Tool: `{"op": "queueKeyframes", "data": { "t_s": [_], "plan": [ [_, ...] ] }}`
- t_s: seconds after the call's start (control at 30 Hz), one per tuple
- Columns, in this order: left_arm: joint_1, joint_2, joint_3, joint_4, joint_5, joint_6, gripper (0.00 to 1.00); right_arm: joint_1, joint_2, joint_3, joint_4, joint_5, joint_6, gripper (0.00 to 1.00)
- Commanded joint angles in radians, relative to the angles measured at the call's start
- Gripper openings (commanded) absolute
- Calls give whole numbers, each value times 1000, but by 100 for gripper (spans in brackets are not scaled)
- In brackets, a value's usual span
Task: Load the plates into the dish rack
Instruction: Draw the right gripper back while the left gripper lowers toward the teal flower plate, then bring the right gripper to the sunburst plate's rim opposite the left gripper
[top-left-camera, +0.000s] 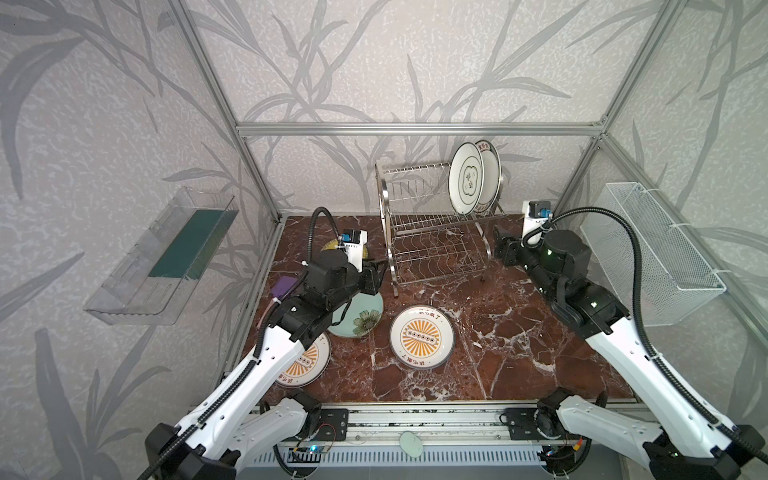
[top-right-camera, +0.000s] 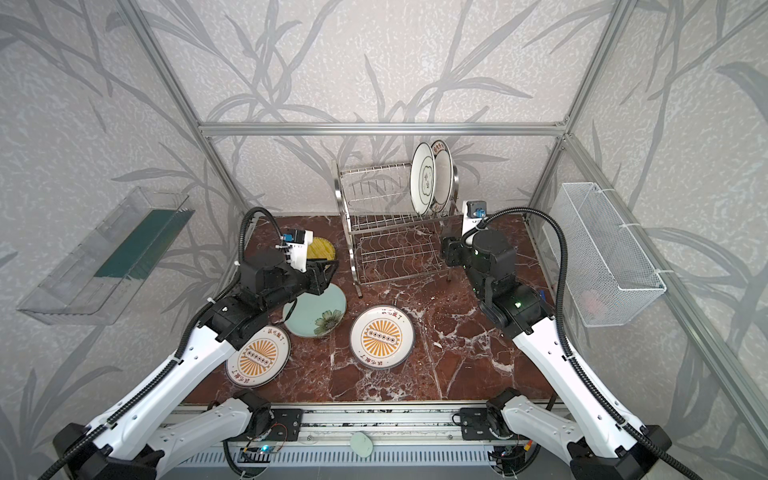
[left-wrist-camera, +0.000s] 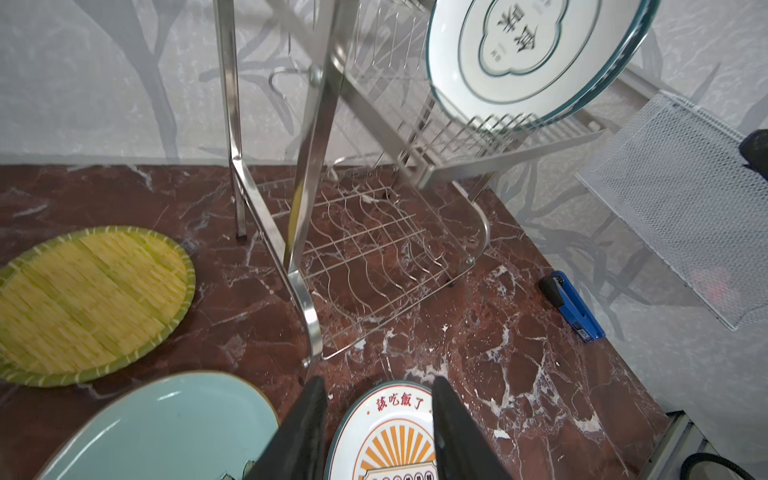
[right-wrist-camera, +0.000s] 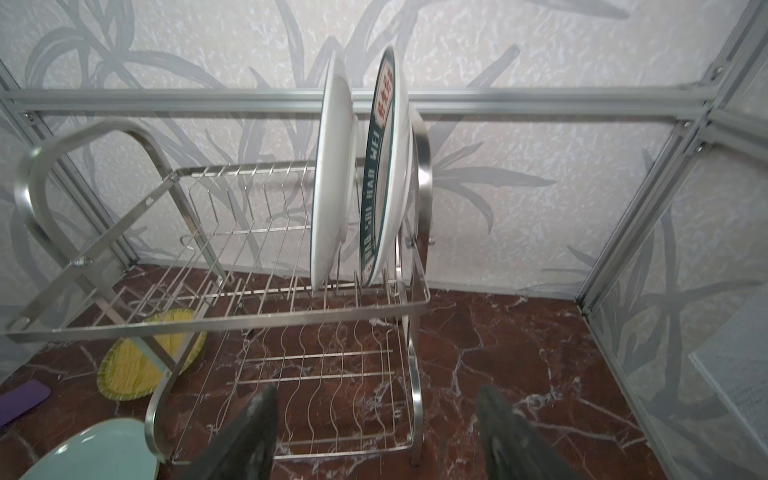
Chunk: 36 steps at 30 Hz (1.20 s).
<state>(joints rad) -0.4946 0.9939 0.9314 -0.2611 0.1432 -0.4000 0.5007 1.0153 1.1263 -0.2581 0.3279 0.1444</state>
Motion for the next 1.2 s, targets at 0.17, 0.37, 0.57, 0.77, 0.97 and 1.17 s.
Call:
{"op": "queueKeyframes", "data": {
  "t_s": [0.17, 0.37, 0.57, 0.77, 0.97, 1.17],
  "plan": [
    [-16, -45, -160, -18, -49, -164, 41, -15, -52, -247, 57, -161, 182, 74],
    [-45, -85, -266, -32, -65, -255, 41, -38, -57, -419, 123, -297, 289, 74],
    [-67, -101, -344, -35, -63, -318, 41, -68, -5, -537, 203, -523, 339, 74],
    [-94, -95, -406, -3, -41, -388, 41, -75, 67, -627, 320, -653, 406, 74],
    [-121, -92, -465, 66, -57, -451, 41, -75, 151, -679, 421, -711, 452, 74],
    [-134, -56, -468, 86, -62, -448, 41, -74, 253, -686, 458, -768, 473, 74]
  ]
}}
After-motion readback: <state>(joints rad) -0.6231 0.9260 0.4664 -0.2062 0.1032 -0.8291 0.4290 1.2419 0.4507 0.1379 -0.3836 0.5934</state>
